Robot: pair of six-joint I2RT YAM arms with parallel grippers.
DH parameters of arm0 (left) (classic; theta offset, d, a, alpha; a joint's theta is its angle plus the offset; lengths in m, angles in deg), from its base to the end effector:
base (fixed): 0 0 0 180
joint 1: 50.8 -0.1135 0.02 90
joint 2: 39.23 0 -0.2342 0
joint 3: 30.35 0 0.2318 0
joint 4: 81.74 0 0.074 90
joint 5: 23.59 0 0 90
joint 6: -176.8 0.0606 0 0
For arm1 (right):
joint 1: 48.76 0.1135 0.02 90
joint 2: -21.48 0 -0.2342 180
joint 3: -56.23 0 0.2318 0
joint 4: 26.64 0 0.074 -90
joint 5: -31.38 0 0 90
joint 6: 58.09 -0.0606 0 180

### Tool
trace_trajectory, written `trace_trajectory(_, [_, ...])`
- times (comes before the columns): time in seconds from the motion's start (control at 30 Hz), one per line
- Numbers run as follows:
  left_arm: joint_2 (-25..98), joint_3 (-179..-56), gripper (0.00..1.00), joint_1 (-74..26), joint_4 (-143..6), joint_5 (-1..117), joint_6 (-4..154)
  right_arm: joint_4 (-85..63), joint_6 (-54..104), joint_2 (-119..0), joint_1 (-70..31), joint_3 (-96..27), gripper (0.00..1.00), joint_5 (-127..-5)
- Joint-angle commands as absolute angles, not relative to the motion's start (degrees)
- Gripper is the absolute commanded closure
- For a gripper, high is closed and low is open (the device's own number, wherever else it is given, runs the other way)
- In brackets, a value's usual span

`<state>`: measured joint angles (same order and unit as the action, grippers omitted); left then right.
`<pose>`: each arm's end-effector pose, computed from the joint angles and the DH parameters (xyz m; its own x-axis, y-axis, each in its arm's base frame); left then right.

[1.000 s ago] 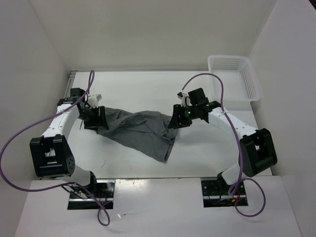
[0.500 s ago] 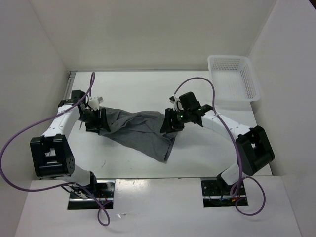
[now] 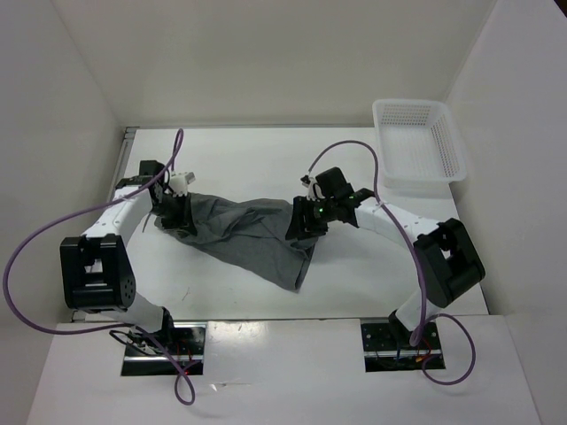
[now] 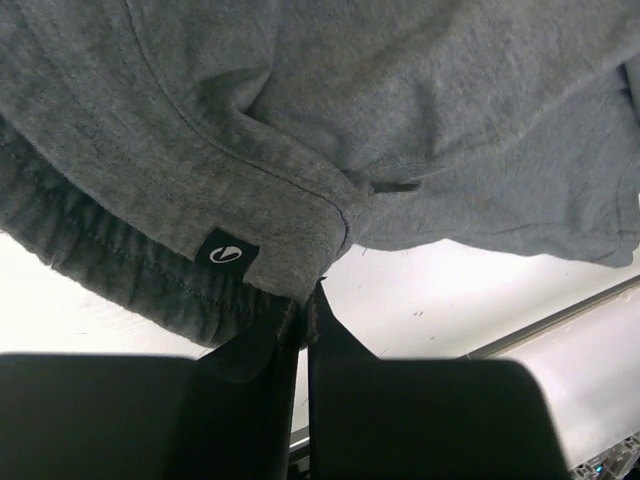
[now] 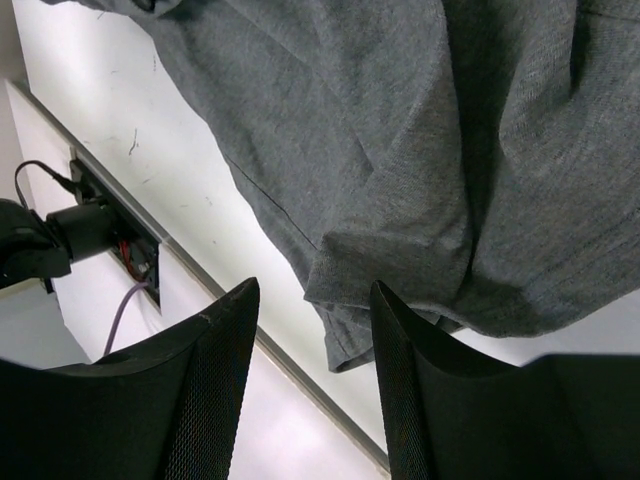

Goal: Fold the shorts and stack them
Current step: Fold the shorts

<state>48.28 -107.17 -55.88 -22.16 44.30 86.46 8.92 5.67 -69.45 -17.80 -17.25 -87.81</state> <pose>0.2825 0.0022 0.1820 -0.9378 -0.0889 -0.3355 0.0390 0.9336 -0.3563 0.2603 0.1906 0.1768 -0.9242 -0.1043 -0.3674 -0.3257 0.7178 0.6154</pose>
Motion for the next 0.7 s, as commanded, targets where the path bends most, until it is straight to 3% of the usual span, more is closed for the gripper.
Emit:
trace_trajectory(0.0, [48.75, -108.45, 0.94, -55.81, -24.64, 46.27, 86.8, 10.32, 6.51, -69.05, -17.21, -18.01, 0.46, -87.1])
trace_trajectory(0.4, [48.75, -112.76, 0.99, -55.81, -25.34, 47.42, 86.8, 19.56, 10.46, -62.19, -16.68, -18.98, 0.49, -84.46])
trace_trajectory(0.67, [49.28, -113.29, 0.99, -55.81, -26.57, 47.94, 86.8, 15.26, 7.48, -63.33, -14.85, -17.39, 0.49, -86.21])
